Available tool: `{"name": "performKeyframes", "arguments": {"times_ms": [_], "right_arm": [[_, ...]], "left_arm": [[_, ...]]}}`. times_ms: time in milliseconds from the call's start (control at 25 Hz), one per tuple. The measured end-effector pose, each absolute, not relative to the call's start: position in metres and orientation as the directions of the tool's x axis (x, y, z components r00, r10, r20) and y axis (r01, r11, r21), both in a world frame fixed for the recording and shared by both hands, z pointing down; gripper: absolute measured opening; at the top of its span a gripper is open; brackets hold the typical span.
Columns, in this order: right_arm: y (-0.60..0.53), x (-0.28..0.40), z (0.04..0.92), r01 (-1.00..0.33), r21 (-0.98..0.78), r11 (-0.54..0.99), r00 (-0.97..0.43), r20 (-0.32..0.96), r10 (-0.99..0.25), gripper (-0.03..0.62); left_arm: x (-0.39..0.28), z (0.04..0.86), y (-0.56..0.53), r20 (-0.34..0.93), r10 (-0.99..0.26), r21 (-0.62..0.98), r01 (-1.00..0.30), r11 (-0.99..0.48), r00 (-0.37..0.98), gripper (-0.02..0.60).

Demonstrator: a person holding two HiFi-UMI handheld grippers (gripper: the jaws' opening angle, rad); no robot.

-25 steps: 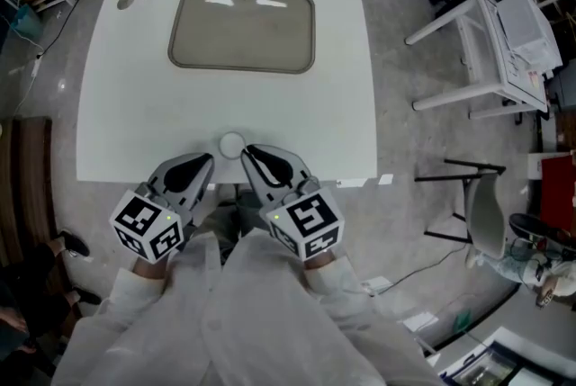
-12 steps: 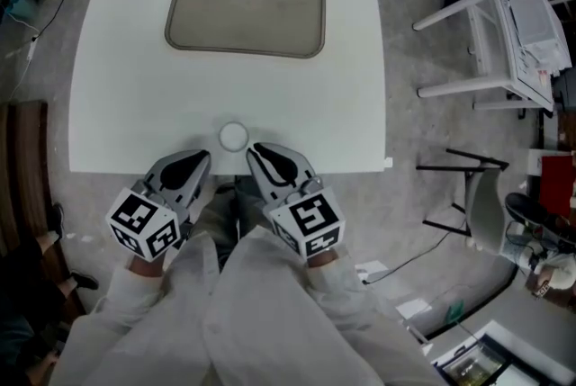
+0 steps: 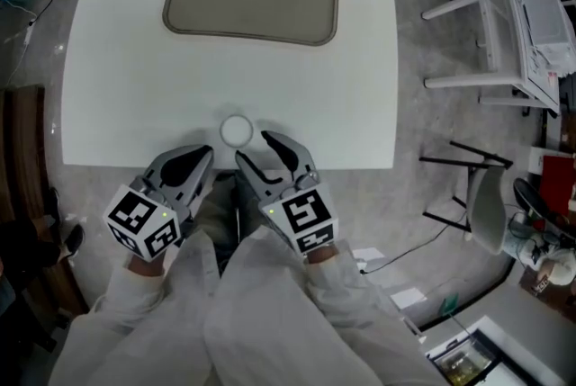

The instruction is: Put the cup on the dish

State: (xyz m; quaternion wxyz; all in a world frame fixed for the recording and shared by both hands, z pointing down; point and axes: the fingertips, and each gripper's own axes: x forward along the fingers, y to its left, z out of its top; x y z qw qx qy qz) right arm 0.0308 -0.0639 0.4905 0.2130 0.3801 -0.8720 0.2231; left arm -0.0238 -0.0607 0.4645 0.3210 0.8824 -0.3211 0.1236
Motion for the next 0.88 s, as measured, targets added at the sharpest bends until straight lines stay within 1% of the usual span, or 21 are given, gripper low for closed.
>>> {"name": "performKeyframes", "arguments": {"times_ms": [80, 240, 880], "right_arm": [[-0.065, 0.025, 0.496, -0.752, -0.213, 0.623, -0.619, 0.553, -0.558, 0.227], [-0.070, 0.019, 0.503, -0.743, -0.184, 0.644, -0.616, 0.563, -0.550, 0.249], [-0.092, 0.000, 0.514, -0.721, -0.164, 0.673, -0.634, 0.547, -0.547, 0.252]], "left_arm": [[-0.027, 0.468, -0.063, 0.425, -0.491, 0.491, -0.649, -0.581, 0.761, 0.008], [-0.027, 0.475, -0.063, 0.433, -0.491, 0.498, -0.655, -0.568, 0.756, 0.008], [-0.025, 0.485, -0.069, 0.437, -0.502, 0.518, -0.665, -0.537, 0.746, 0.008]]}}
